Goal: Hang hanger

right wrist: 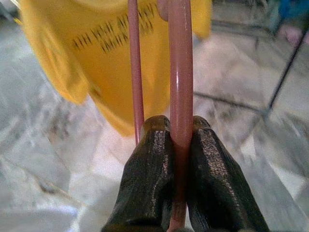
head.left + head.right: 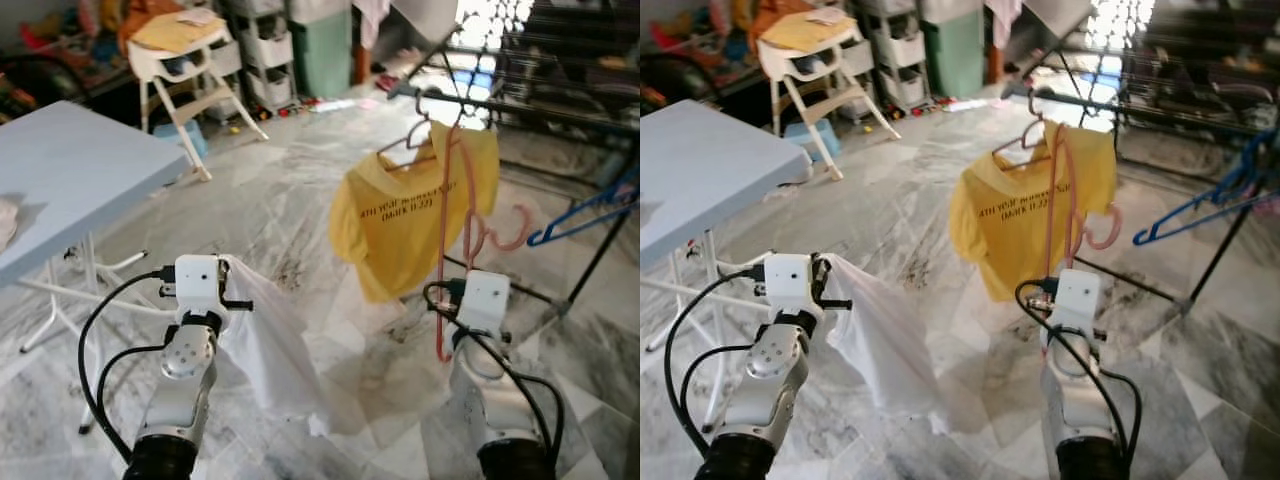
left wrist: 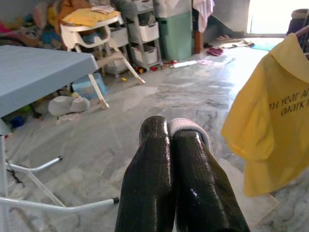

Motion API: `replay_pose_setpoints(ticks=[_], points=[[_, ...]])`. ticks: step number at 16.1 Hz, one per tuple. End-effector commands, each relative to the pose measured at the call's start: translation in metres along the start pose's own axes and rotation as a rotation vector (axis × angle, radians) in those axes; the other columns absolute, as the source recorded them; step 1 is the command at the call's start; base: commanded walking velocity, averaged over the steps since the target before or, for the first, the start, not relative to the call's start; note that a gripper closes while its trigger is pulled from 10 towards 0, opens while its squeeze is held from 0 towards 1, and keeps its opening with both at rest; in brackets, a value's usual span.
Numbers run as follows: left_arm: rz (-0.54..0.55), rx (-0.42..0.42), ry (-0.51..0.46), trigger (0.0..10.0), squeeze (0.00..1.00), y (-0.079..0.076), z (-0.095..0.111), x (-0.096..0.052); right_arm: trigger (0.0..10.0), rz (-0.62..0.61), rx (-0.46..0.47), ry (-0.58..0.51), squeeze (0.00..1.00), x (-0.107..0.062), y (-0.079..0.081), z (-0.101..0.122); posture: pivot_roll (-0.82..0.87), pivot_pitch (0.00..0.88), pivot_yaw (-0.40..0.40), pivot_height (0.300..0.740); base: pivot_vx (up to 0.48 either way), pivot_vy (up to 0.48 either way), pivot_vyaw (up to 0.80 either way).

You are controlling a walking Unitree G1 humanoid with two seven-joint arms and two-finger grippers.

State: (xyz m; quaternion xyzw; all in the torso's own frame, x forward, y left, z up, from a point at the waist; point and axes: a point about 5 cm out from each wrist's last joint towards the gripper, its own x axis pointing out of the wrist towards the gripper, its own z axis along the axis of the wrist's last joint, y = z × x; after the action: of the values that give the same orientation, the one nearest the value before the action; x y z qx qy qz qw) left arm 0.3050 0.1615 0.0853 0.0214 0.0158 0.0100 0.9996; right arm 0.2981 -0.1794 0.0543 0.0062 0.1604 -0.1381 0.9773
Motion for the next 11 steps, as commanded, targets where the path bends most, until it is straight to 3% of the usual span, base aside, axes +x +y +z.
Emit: replay_pose_setpoints(ticks=[1, 5, 6, 8, 11], points=[[0.003, 0.001, -0.028, 10.0, 0.00, 0.001, 0.008, 0.002, 10.0, -0.026, -0.021, 0.011, 0.00, 0.003, -0.004, 0.001, -0.13, 0.000, 0.128, 0.740, 0.000, 0.281, 0.00], [-0.007, -0.007, -0.016, 10.0, 0.00, 0.000, 0.005, 0.003, 10.0, -0.110, -0.082, 0.066, 0.00, 0.005, -0.006, -0.002, -0.13, 0.000, 0.131, 0.740, 0.000, 0.349, 0.00], [-0.012, -0.011, -0.014, 10.0, 0.00, -0.001, 0.005, 0.004, 10.0, -0.031, -0.086, 0.035, 0.00, 0.004, -0.001, 0.000, -0.14, 0.000, 0.131, 0.740, 0.000, 0.439, 0.00], [-0.023, -0.010, -0.022, 10.0, 0.00, -0.004, 0.006, 0.005, 10.0, -0.002, -0.057, -0.048, 0.00, 0.001, 0.003, 0.007, -0.14, 0.000, 0.132, 0.740, 0.000, 0.431, 0.00], [-0.025, -0.020, -0.021, 10.0, 0.00, -0.005, 0.007, 0.006, 10.0, 0.039, 0.033, -0.074, 0.00, -0.001, 0.008, 0.014, -0.14, 0.000, 0.135, 0.740, 0.000, 0.431, 0.00]])
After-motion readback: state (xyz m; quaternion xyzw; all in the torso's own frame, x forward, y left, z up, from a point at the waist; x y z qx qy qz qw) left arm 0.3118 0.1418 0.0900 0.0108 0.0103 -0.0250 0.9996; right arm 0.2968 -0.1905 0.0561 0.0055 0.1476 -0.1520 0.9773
